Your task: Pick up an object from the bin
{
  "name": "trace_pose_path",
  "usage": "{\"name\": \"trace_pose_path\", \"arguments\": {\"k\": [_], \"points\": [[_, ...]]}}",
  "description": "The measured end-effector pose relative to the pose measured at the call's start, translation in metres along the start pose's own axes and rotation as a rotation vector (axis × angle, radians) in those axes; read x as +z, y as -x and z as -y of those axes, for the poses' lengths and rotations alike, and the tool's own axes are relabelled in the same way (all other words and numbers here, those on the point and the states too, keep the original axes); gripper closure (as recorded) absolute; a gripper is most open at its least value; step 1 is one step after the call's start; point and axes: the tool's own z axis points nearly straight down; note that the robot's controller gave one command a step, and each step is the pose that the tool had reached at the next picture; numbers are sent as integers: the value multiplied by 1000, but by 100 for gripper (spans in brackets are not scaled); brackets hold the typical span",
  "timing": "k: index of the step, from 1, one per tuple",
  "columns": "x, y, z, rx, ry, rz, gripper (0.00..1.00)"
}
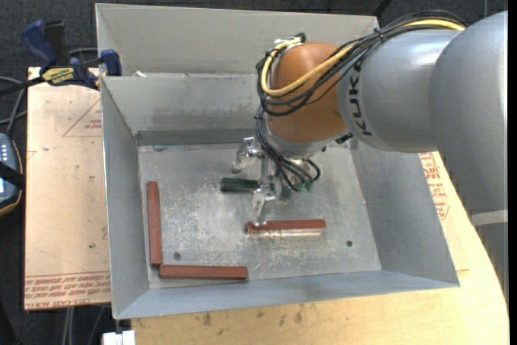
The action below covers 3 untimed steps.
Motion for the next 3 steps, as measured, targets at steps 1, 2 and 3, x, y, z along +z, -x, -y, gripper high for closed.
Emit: {"name": "trace_pose_path", "arguments": {"k": [1,2,3], "points": [[16,0,17,76,14,16,100],[16,0,17,76,15,16,100],[-166,-11,-26,64,6,-8,100]]}}
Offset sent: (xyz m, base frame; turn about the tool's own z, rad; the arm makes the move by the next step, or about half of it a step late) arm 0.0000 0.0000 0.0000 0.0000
